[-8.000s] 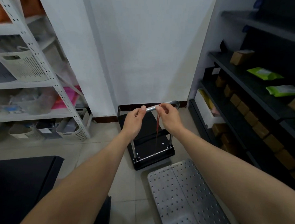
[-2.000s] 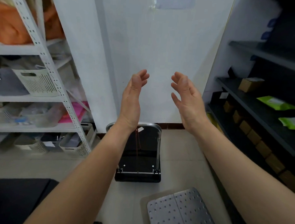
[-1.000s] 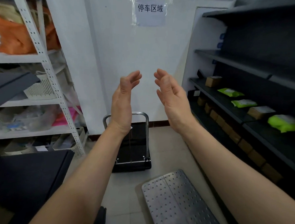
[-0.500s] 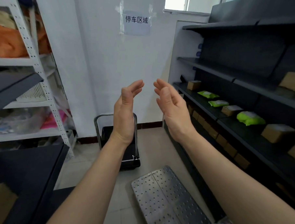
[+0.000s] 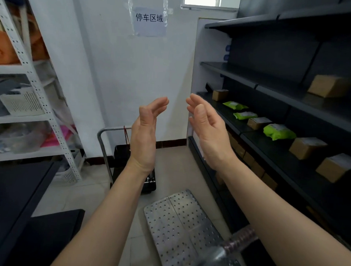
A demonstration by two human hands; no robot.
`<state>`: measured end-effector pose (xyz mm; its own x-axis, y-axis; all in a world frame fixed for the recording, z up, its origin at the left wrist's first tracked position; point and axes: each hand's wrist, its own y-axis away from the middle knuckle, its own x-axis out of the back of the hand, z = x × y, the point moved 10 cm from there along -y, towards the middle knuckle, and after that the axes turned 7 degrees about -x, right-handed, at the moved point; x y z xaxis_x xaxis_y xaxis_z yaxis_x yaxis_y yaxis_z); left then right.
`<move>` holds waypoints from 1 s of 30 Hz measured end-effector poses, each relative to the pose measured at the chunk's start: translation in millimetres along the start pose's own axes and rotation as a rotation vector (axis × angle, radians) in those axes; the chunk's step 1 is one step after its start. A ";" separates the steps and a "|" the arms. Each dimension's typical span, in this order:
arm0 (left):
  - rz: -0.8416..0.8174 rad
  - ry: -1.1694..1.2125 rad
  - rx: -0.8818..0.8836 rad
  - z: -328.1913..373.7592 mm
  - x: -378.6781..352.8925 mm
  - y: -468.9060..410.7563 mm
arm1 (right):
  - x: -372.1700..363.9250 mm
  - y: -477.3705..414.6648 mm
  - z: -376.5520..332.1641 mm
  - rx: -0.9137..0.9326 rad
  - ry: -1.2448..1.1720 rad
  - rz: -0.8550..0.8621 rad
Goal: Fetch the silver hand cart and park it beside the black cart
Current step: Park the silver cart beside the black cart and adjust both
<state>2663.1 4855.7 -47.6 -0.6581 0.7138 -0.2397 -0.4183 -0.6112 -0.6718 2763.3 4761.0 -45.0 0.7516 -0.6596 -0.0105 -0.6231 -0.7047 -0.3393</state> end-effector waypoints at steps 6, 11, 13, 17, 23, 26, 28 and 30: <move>0.036 -0.040 0.005 -17.7 -83.3 34.4 | 90.4 16.5 10.7 -0.019 0.032 -0.038; 0.076 -0.103 0.044 -41.4 -130.7 70.6 | 151.3 30.4 32.8 -0.071 0.089 -0.075; 0.100 -0.145 0.088 -51.8 -144.0 89.2 | 169.1 38.8 46.6 -0.107 0.078 -0.102; 0.127 -0.244 0.194 -79.0 -156.6 130.2 | 194.0 58.4 80.8 -0.190 0.102 -0.146; 0.079 -0.377 0.457 -133.0 -162.7 195.0 | 226.9 86.6 161.2 -0.349 0.348 -0.206; -0.023 -0.448 0.642 -174.4 -163.2 230.7 | 243.9 104.3 209.1 -0.470 0.488 -0.258; -0.172 -0.507 0.784 -202.1 -168.3 260.6 | 254.4 117.4 239.7 -0.547 0.612 -0.307; -0.291 -0.553 0.896 -220.9 -170.5 287.4 | 262.1 130.1 266.2 -0.621 0.707 -0.363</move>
<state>2793.3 4633.8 -354.7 -0.5570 0.7560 0.3439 -0.7598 -0.6310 0.1564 2936.9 4566.1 -342.3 0.7430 -0.2397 0.6249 -0.5359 -0.7725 0.3408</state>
